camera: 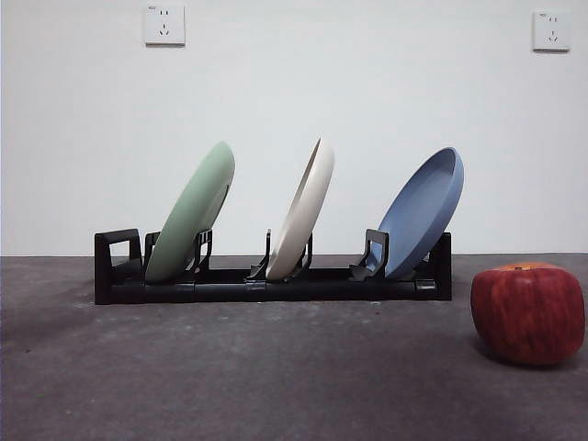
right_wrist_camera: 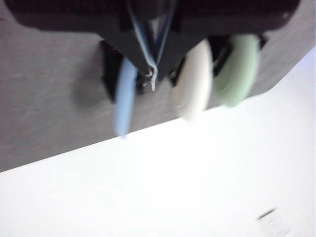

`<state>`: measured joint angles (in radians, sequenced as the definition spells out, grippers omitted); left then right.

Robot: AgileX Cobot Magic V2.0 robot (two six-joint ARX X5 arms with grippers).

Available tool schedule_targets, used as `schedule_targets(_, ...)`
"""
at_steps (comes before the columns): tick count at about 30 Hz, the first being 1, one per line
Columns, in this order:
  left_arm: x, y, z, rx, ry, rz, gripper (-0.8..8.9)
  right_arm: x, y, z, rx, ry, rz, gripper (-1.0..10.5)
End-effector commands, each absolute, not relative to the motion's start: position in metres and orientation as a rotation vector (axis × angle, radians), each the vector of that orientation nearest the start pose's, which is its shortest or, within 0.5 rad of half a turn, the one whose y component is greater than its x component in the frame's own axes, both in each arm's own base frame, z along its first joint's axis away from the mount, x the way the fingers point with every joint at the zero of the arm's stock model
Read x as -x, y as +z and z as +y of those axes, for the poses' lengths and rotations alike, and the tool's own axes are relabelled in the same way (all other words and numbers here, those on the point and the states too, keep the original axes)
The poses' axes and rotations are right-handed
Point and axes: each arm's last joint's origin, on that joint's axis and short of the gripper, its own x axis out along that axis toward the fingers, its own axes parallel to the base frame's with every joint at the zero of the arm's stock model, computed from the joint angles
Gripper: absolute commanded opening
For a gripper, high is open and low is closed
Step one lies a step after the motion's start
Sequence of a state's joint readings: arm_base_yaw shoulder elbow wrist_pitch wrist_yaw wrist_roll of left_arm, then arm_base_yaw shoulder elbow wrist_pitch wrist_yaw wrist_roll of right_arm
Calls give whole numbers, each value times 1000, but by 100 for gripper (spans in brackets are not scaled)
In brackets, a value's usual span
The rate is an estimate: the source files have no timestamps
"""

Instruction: Take the green plate from the plate rack,put the plate on the table,take the apple from the table,put the apple in the plate

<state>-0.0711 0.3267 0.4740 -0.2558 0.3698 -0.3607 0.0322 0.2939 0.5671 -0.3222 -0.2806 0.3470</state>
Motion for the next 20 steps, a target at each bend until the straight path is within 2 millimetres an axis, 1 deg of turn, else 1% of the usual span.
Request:
schedule_targets(1,-103,299,-20,368,-490,200,-6,-86,328,13,-320,387,142,-9)
schedule_targets(5,-117,331,-23,379,-596,260,-5,-98,362,17,-343,491,263,-9)
schedule_targets(8,-128,355,-26,376,-663,320,-5,-111,386,20,-318,584,333,-8)
schedule_targets(10,-137,370,-28,348,-700,356,-6,-120,401,21,-292,614,372,1)
schedule_targets(13,-151,387,-31,301,-722,412,-4,-134,418,21,-261,619,437,10)
schedule_targets(14,-156,392,-32,292,-724,435,-2,-137,422,22,-257,619,453,22)
schedule_targets(16,-164,400,-34,258,-735,470,15,-147,430,22,-257,615,507,145)
schedule_targets(17,-168,403,-35,246,-740,481,63,-152,433,22,-262,612,526,209)
schedule_targets(19,-176,410,-38,244,-749,506,250,-161,438,22,-265,610,561,352)
schedule_targets(20,-180,412,-39,244,-753,510,333,-165,440,22,-259,611,573,401)
